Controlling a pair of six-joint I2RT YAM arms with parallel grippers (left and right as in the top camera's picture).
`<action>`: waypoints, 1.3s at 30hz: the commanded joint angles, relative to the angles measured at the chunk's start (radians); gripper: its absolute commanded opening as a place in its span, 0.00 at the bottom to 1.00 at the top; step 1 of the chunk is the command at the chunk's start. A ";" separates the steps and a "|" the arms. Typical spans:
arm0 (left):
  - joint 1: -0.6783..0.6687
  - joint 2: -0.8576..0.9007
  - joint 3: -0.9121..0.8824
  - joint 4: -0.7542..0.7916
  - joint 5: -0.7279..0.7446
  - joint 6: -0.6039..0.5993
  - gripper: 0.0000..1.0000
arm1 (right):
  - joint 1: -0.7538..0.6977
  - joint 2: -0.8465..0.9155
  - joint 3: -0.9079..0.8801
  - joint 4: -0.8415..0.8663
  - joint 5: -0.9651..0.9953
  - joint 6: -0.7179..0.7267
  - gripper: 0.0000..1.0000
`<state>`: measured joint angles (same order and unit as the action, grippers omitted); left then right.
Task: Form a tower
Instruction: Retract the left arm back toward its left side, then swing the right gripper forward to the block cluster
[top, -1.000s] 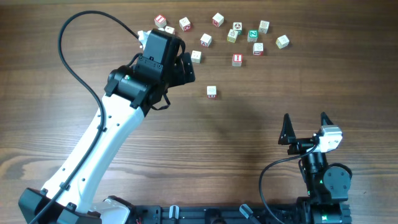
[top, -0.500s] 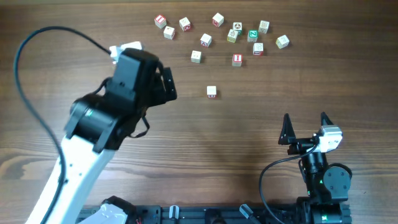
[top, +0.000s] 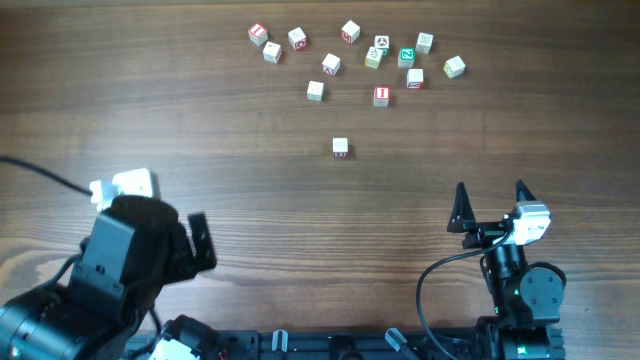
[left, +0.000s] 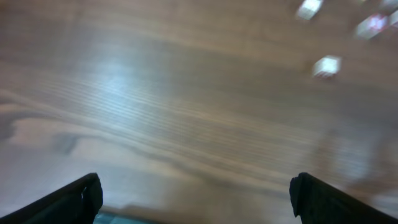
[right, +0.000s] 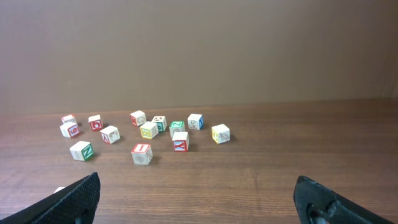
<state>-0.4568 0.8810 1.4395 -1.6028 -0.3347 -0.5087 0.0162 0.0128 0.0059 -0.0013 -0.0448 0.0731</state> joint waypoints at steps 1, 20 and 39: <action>0.005 -0.012 0.001 -0.081 -0.035 0.015 1.00 | 0.003 -0.005 -0.001 0.002 -0.009 -0.014 1.00; 0.005 -0.013 0.001 -0.081 -0.029 0.015 1.00 | 0.003 -0.006 -0.001 0.002 -0.009 -0.014 1.00; 0.005 -0.013 0.001 -0.081 -0.029 0.016 1.00 | 0.003 -0.003 -0.001 0.034 -0.468 0.806 1.00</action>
<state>-0.4568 0.8703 1.4403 -1.6840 -0.3473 -0.5087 0.0162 0.0128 0.0063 0.0257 -0.3107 0.9596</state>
